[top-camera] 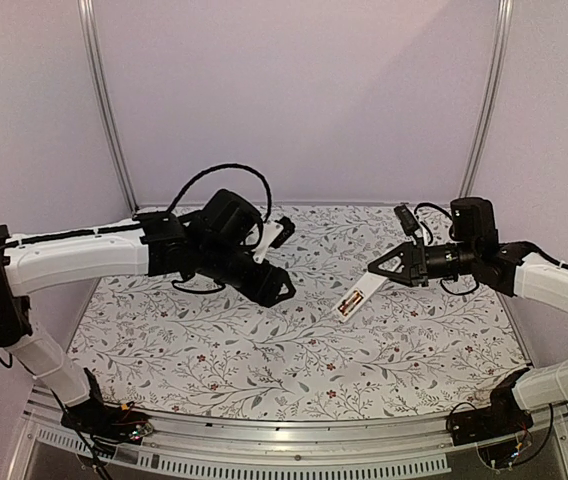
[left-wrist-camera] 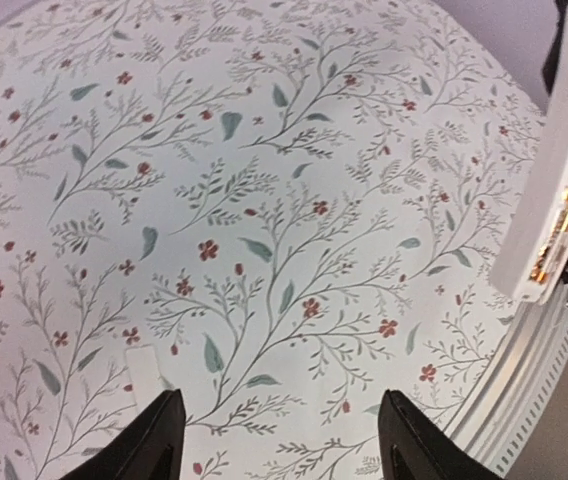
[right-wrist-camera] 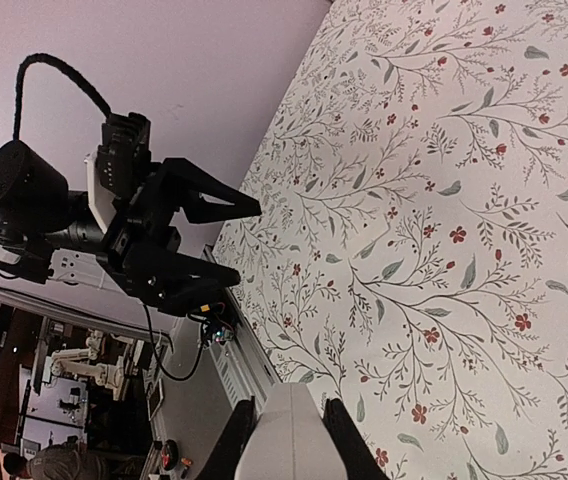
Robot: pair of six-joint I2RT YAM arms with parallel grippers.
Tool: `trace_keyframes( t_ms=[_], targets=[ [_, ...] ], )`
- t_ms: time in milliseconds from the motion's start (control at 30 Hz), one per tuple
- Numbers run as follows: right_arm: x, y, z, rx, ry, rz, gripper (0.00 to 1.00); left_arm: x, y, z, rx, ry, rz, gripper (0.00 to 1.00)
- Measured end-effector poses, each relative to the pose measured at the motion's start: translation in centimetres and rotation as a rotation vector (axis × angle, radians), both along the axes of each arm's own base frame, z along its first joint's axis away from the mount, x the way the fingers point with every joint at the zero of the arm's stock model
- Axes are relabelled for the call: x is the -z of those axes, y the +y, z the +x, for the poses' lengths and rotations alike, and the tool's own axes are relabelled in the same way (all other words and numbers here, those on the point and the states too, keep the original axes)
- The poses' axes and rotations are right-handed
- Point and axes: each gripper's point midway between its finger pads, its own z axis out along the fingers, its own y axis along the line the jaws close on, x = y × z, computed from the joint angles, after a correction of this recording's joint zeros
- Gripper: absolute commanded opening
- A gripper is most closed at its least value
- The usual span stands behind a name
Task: Load the batteries into the remote control
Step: Pick up the battery cover from the center of the board.
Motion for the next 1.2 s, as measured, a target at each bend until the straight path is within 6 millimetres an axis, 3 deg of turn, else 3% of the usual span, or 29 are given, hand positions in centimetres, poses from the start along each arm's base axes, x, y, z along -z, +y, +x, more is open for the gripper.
trace_keyframes(
  t_ms=[200, 400, 633, 767, 1200],
  targets=[
    [3.0, -0.8, 0.8, 0.054, 0.063, -0.050, 0.00, 5.6, 7.4, 2.2, -0.245, 0.075, 0.192, 0.65],
    [4.0, -0.8, 1.1, 0.064, 0.084, -0.068, 0.00, 10.3, 10.3, 2.3, -0.328, 0.128, 0.375, 0.62],
    [6.0, -0.8, 1.6, 0.077, 0.126, -0.090, 0.00, 14.4, 10.7, 2.3, -0.335, 0.187, 0.503, 0.61],
    [7.2, -0.8, 1.6, 0.083, 0.163, -0.104, 0.00, 15.3, 10.4, 2.6, -0.332, 0.196, 0.520, 0.60],
    [7.6, -0.6, 1.9, 0.085, 0.170, -0.103, 0.00, 17.8, 10.0, 2.4, -0.300, 0.233, 0.552, 0.46]
  ],
)
